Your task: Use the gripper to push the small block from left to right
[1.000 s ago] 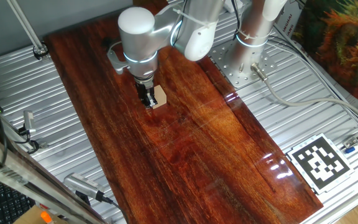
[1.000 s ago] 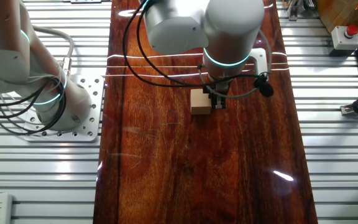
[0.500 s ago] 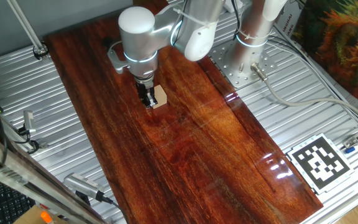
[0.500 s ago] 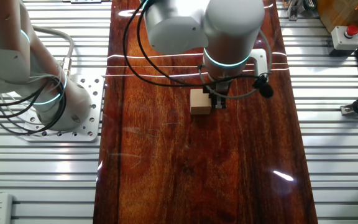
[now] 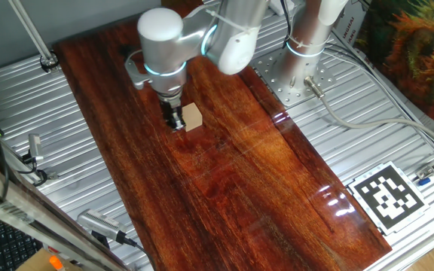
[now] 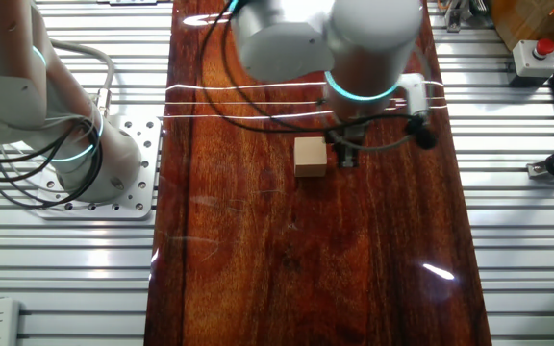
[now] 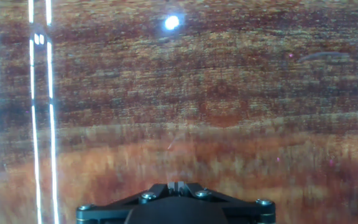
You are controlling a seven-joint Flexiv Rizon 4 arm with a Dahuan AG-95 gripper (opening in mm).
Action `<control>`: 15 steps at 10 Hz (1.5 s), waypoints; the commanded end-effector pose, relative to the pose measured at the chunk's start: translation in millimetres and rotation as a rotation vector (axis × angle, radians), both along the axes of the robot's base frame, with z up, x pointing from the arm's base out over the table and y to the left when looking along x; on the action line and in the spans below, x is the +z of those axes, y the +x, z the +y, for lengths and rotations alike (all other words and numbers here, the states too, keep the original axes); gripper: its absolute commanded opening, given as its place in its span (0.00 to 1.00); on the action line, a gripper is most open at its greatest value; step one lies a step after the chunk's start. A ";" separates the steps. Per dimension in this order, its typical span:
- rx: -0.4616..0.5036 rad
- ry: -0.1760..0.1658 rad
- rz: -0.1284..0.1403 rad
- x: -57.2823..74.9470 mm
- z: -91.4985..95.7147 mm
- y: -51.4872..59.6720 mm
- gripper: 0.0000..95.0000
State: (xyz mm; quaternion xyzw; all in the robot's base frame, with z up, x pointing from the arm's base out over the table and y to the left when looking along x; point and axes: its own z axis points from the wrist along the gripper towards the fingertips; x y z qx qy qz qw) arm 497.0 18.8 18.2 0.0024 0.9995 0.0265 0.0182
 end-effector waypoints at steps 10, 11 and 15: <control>-0.018 0.004 0.000 22.3 0.8 48.7 0.00; -0.022 0.005 0.001 28.4 1.7 60.3 0.00; -0.028 0.018 0.008 50.8 -2.3 90.9 0.00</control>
